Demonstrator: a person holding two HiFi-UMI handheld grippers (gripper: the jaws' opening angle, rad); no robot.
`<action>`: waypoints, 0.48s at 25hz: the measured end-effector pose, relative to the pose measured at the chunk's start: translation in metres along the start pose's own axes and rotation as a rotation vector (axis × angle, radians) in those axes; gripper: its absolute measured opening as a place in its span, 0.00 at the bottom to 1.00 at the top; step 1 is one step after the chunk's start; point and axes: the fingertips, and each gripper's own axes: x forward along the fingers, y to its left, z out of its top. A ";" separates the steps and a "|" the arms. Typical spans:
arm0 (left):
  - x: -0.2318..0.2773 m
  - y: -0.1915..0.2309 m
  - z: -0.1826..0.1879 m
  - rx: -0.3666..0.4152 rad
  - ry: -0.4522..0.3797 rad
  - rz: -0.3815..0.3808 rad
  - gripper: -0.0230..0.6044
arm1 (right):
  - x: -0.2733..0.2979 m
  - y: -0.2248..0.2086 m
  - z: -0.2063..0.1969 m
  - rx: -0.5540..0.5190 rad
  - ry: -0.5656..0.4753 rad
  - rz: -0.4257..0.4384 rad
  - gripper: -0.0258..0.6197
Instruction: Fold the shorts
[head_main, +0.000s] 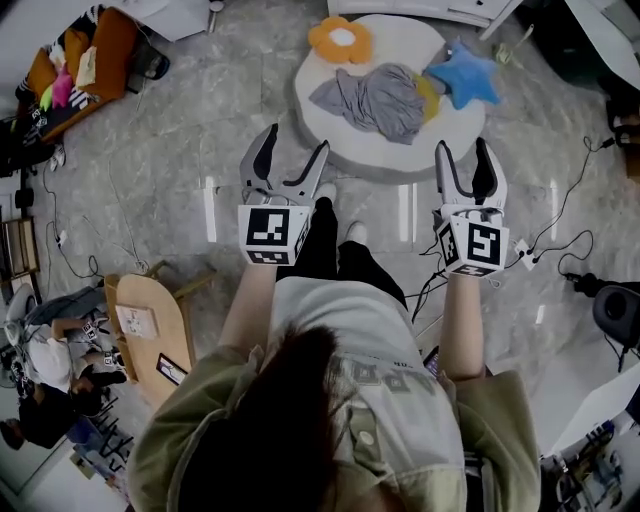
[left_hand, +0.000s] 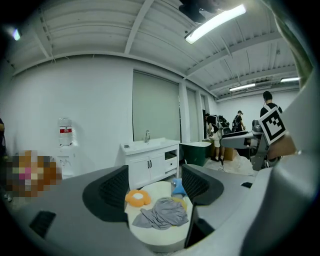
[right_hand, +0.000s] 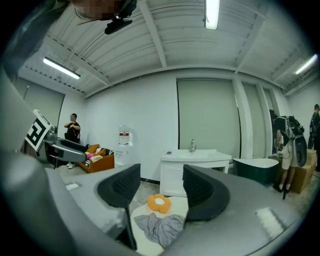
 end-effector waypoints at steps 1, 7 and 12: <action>0.006 0.003 -0.003 0.002 0.009 -0.003 0.54 | 0.005 -0.002 -0.004 0.000 0.010 -0.002 0.44; 0.055 0.031 -0.011 0.000 0.042 -0.028 0.54 | 0.048 -0.006 -0.022 -0.002 0.060 -0.024 0.44; 0.110 0.064 -0.010 0.006 0.062 -0.080 0.54 | 0.101 -0.005 -0.025 0.005 0.087 -0.071 0.44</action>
